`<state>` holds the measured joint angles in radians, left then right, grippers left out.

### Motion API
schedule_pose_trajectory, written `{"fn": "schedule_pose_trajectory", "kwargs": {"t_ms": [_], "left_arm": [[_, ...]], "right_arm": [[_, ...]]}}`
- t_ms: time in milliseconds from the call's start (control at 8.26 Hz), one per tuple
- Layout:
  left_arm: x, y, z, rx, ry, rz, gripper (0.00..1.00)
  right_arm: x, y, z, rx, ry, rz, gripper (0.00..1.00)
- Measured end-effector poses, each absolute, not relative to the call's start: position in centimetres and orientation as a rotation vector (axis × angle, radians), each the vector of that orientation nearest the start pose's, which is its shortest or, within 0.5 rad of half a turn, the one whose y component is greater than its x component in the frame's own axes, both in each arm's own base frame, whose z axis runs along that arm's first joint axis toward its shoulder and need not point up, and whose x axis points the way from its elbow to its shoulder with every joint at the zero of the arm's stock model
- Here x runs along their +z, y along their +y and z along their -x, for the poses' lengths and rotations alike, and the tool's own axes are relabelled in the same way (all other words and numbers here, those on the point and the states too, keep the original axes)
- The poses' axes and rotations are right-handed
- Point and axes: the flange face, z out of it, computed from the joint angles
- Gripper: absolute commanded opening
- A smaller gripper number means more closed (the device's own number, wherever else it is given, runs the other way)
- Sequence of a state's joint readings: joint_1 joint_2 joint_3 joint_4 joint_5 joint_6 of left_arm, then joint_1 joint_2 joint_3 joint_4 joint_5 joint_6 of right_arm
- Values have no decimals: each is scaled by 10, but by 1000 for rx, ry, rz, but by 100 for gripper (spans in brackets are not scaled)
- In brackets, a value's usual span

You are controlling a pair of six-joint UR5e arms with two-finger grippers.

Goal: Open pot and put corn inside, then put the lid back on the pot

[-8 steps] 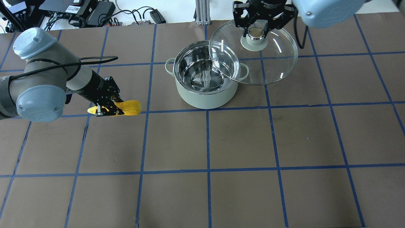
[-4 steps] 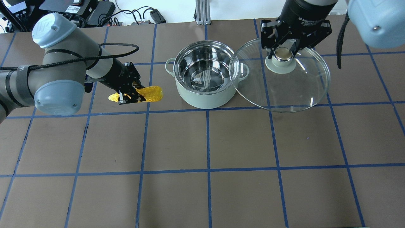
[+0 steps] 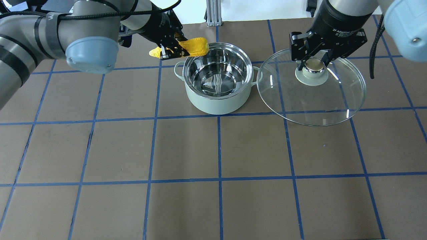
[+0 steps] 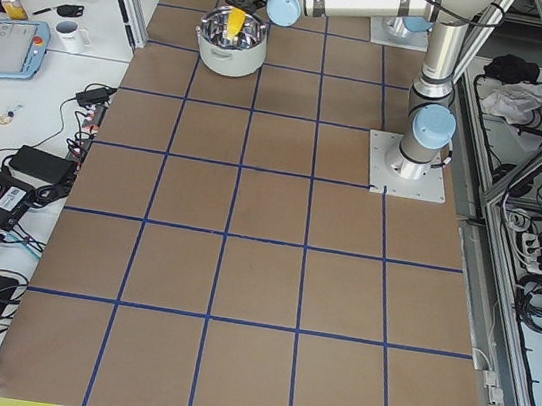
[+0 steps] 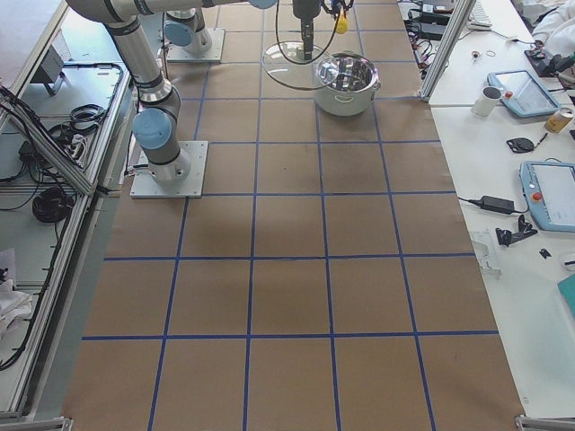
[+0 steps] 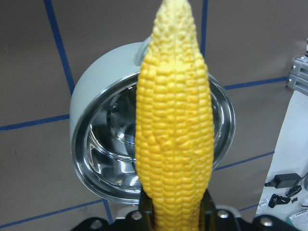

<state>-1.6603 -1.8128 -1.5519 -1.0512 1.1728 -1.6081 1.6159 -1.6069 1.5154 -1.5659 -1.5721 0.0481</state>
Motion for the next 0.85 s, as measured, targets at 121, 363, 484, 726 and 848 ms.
{"fn": "schedule_pose_trajectory", "kwargs": {"t_ms": [121, 363, 484, 726, 848], "left_arm": [[433, -604, 238, 183, 2723, 2409, 0], [426, -617, 264, 187, 2766, 2379, 0], [416, -619, 276, 202, 2772, 2363, 0], [393, -628, 289, 208, 2786, 2345, 0], [380, -632, 293, 214, 2785, 2338, 0]], "right_arm": [[532, -477, -153, -136, 3142, -4, 36], [533, -477, -152, -136, 3147, -5, 36], [533, -477, -152, -137, 3149, -6, 36], [534, -476, -152, -138, 3151, -5, 36], [534, -476, -152, -140, 3149, -4, 36]]}}
